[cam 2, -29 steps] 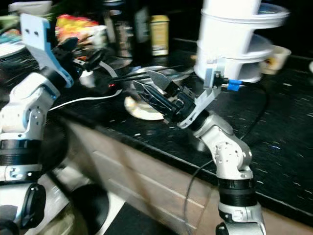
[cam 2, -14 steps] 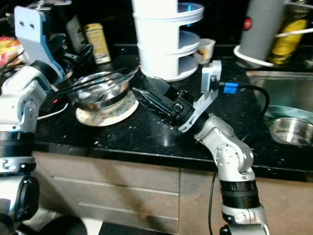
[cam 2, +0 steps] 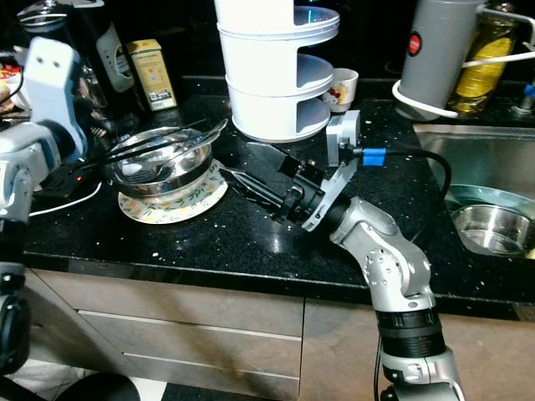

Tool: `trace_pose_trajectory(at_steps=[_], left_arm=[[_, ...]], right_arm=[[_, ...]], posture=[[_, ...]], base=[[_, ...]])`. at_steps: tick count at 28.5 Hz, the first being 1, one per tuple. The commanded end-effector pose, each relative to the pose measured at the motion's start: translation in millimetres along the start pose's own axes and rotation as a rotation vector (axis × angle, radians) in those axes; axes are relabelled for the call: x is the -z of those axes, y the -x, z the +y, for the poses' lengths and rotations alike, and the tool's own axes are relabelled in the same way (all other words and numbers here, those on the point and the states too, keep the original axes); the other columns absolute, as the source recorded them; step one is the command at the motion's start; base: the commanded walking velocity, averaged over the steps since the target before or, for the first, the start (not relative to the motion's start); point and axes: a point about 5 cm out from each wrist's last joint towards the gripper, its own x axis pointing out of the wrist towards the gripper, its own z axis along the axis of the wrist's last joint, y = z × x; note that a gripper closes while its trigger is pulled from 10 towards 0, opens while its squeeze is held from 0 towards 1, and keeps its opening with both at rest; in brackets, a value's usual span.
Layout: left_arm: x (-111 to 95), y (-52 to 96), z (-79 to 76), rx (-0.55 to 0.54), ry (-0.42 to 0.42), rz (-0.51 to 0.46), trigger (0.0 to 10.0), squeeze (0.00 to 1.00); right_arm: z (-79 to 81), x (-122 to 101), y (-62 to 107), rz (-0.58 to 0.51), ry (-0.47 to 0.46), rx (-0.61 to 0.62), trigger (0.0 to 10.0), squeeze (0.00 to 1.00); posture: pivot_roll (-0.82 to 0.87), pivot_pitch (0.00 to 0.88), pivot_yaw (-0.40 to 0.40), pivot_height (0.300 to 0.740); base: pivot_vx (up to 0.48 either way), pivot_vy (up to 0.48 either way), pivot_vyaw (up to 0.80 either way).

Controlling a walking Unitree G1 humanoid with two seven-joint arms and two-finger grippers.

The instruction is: Kitchen organization

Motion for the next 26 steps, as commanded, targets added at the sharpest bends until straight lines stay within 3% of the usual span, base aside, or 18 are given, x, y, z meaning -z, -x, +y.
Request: trace_pose_trajectory(at_steps=[1,9,16,21,26], left_arm=[[2.2,2.2,1.8,0.022,-0.022,0.033,10.0,0.00],[-17.3,5.7,-5.6,0.148,-0.047,-0.001,10.0,0.00],[-15.5,6.7,-12.4,0.211,-0.060,0.021,10.0,0.00],[-1.6,8.4,-9.0,0.234,-0.053,0.106,10.0,0.00],[-2.9,8.1,-3.0,0.209,-0.058,0.103,10.0,0.00]], right_arm=[[2.5,1.2,-1.0,0.013,0.012,-0.007,10.0,0.00],[5.0,-0.8,-2.0,0.019,0.022,-0.014,10.0,0.00],[5.9,-0.3,-1.6,0.025,0.022,-0.013,10.0,0.00],[5.3,0.2,-0.2,0.036,0.027,-0.010,10.0,0.00],[5.9,0.2,0.4,0.040,0.027,-0.013,10.0,0.00]], posture=[[0.03,0.000,0.029,0.740],[0.02,0.000,0.023,0.740],[0.02,0.000,0.020,0.740],[0.01,0.000,0.020,0.740],[0.01,0.000,0.016,0.740]], base=[[0.000,0.000,0.00],[0.000,0.000,0.00],[0.000,0.000,0.00],[0.000,0.000,0.00],[0.000,0.000,0.00]])
